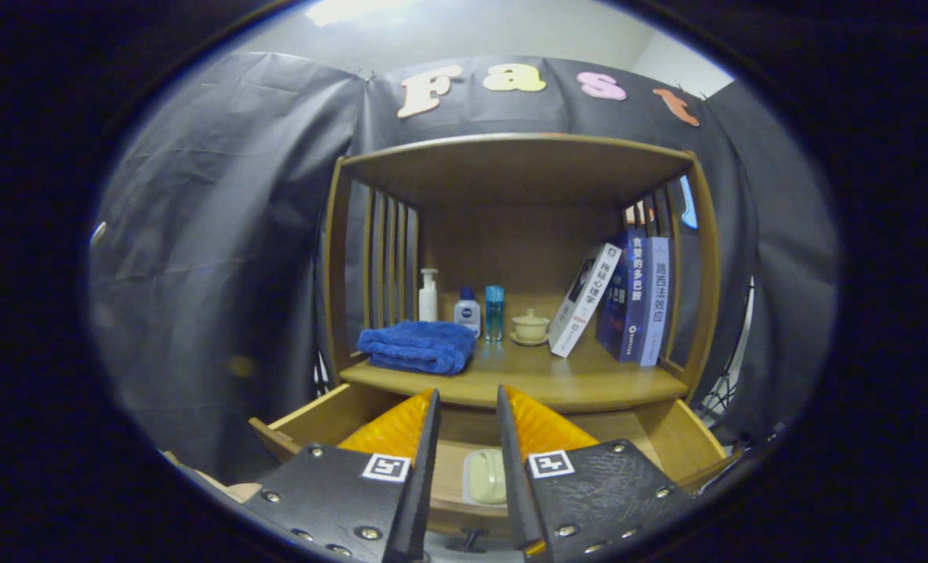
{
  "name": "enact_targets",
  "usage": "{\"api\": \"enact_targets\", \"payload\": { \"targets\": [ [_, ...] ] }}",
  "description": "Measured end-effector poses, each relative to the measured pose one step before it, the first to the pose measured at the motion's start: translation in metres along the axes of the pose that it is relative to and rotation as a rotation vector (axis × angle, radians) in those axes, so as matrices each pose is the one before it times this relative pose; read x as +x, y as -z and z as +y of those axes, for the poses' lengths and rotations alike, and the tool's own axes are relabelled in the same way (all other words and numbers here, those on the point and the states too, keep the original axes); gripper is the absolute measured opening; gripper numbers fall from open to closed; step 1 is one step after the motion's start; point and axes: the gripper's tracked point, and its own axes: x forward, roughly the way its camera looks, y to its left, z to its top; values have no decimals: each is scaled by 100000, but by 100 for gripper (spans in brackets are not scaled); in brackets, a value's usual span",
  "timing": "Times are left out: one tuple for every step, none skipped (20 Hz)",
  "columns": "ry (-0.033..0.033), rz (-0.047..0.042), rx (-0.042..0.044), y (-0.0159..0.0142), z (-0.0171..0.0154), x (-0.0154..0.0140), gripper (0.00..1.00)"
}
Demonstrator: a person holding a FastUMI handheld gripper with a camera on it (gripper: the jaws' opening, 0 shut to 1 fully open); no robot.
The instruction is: Pull open the drawer, take out the items inside it, and place them on the countertop above the cabinet.
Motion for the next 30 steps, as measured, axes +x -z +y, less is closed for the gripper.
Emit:
{"api": "enact_targets", "payload": {
  "targets": [
    [-179,3169,124,507,-136,801,41],
    [112,2633,373,492,-326,1006,41],
    [-39,3203,491,610,-227,635,41],
    [217,2913,453,521,-313,767,41],
    [546,3398,339,691,-418,652,41],
    [573,3941,-34,682,-412,642,41],
    [911,3217,83,701,-191,357,41],
    [719,3773,-350,845,-191,501,41],
    [614,3725,-255,936,-365,513,41],
    [-312,3909,-72,845,-195,639,41],
    [-672,4605,-21,945,-158,679,41],
    [-512,3818,280,958,-10,568,41],
    [-637,3178,220,927,78,479,41],
    [-296,1724,187,498,-11,413,41],
    [-29,1499,132,418,-17,499,41],
    [17,2285,13,435,-98,474,42],
    [162,2270,-91,592,-13,463,41],
    [209,2236,-295,370,-113,454,41],
    [313,2574,-629,560,-65,377,41],
    [238,1727,-418,185,-104,345,41],
    [7,1774,-242,414,46,417,41],
    [-66,1720,-98,300,50,228,41],
    [-791,1274,185,305,186,91,41],
    [-189,765,79,-93,-38,2,41],
    [-154,1901,199,444,-16,71,41],
    [-220,1448,210,145,-7,84,41],
    [-517,773,-176,214,137,-11,41],
    [-79,436,-8,-43,-54,-54,41],
    [170,217,37,137,-46,83,41],
    [82,294,-29,-54,-48,48,41]
  ]
}}
